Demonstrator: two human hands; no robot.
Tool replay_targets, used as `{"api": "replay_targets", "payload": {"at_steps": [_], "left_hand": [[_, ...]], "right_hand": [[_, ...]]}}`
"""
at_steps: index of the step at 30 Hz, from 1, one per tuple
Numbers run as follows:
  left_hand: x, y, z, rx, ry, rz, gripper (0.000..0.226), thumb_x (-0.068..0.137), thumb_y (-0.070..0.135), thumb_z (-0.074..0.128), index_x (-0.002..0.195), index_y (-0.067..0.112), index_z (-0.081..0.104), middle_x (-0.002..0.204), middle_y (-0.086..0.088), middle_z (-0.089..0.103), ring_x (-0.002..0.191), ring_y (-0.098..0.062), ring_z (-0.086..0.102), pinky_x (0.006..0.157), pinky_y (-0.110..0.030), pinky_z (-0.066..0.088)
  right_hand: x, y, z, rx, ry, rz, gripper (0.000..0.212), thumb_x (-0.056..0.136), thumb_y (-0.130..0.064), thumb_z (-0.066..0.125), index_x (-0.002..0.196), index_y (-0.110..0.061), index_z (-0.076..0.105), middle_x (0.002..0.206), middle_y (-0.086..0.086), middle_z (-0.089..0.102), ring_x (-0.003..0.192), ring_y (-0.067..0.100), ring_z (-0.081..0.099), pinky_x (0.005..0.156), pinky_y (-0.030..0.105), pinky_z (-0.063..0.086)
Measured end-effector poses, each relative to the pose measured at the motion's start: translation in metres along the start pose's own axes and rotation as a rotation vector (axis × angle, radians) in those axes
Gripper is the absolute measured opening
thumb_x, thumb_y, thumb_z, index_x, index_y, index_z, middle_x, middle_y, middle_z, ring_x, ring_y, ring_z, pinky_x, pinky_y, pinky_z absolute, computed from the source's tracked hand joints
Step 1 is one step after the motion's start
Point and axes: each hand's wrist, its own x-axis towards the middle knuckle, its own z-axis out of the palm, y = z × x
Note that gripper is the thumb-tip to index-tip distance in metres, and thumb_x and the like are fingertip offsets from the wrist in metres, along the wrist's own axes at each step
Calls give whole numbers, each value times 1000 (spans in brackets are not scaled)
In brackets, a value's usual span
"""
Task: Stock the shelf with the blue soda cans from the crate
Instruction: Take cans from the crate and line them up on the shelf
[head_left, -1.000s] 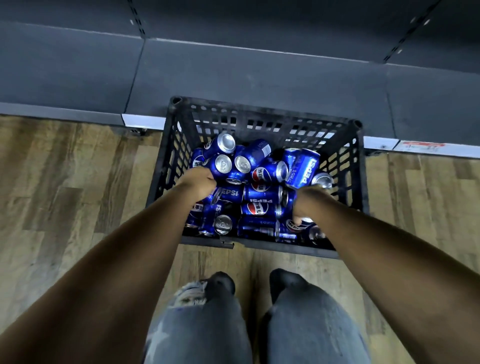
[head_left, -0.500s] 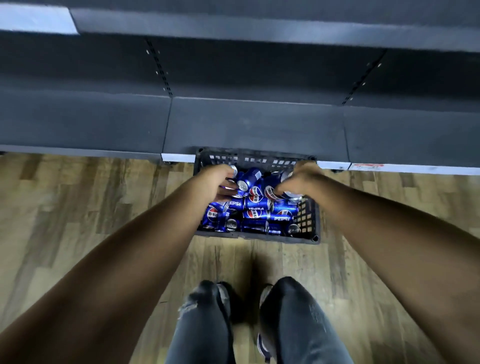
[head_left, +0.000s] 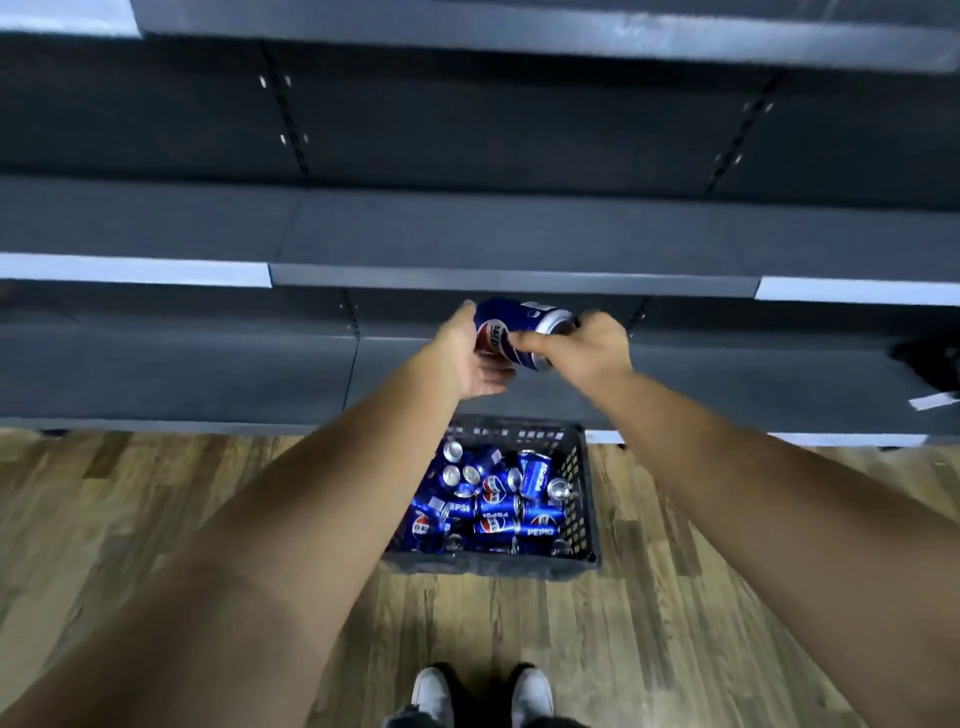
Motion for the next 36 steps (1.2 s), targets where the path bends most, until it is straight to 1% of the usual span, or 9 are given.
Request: {"api": "replay_targets", "payload": {"at_steps": [2, 7, 10, 14, 17, 23, 28, 33, 36], "left_hand": [[-13, 12, 9, -40, -10, 60, 60, 97, 54, 28, 120, 6, 56, 128, -20, 57, 114, -36, 56, 102, -44, 38], [-47, 37, 26, -247, -91, 152, 75, 90, 68, 29, 119, 5, 57, 116, -16, 64, 109, -32, 59, 95, -43, 44], [-72, 55, 40, -362, -130, 222, 62, 89, 60, 41, 121, 10, 59, 115, -16, 65, 103, -32, 62, 83, -43, 50], [-96, 72, 55, -319, -133, 318, 49, 85, 58, 53, 102, 13, 62, 102, -13, 68, 92, -30, 64, 80, -41, 52], [-102, 79, 53, -255, -98, 419, 52, 79, 59, 63, 107, 15, 64, 104, -11, 69, 98, -29, 66, 91, -46, 51], [-114, 95, 54, -260, -17, 617, 59, 70, 53, 75, 109, 11, 63, 98, -9, 72, 87, -25, 69, 85, -45, 56], [-132, 104, 54, -128, -24, 728, 48, 76, 48, 72, 100, 8, 63, 97, -11, 71, 90, -25, 69, 88, -41, 55], [-146, 109, 57, -55, -69, 771, 49, 79, 49, 67, 102, 6, 62, 94, -11, 72, 86, -24, 70, 84, -38, 56], [-151, 111, 60, -28, -103, 812, 47, 81, 49, 65, 99, 5, 63, 91, -11, 72, 84, -24, 69, 87, -40, 55]], "right_hand": [[-14, -13, -14, 108, 46, -58, 52, 67, -41, 82, 102, -9, 61, 93, 0, 62, 82, 14, 57, 65, 20, 40], [-42, -37, -43, 261, 100, -206, 43, 69, -32, 82, 94, -13, 53, 82, -9, 56, 70, 2, 53, 55, 10, 40], [-53, -43, -56, 371, 114, -250, 44, 69, -26, 83, 97, -15, 51, 86, -7, 59, 73, 4, 57, 53, 7, 41], [-61, -51, -69, 462, 75, -281, 41, 70, -24, 82, 94, -17, 50, 90, -6, 60, 78, 6, 58, 63, 14, 44], [-62, -58, -80, 451, -24, -286, 37, 72, -23, 81, 94, -13, 52, 93, -2, 63, 77, 7, 58, 65, 17, 44], [-66, -84, -98, 370, -250, -344, 46, 72, -18, 80, 107, -12, 51, 93, -4, 66, 73, 2, 62, 65, 13, 46], [-67, -93, -108, 336, -436, -415, 47, 66, -17, 84, 103, -21, 54, 97, -4, 70, 84, 8, 66, 85, 22, 53], [-53, -93, -112, 620, -707, -261, 61, 60, -19, 76, 117, -12, 58, 98, 4, 72, 86, 17, 69, 87, 31, 53], [-53, -93, -106, 781, -875, -222, 85, 38, -20, 94, 115, -6, 61, 106, 14, 69, 99, 30, 66, 88, 35, 55]]}}
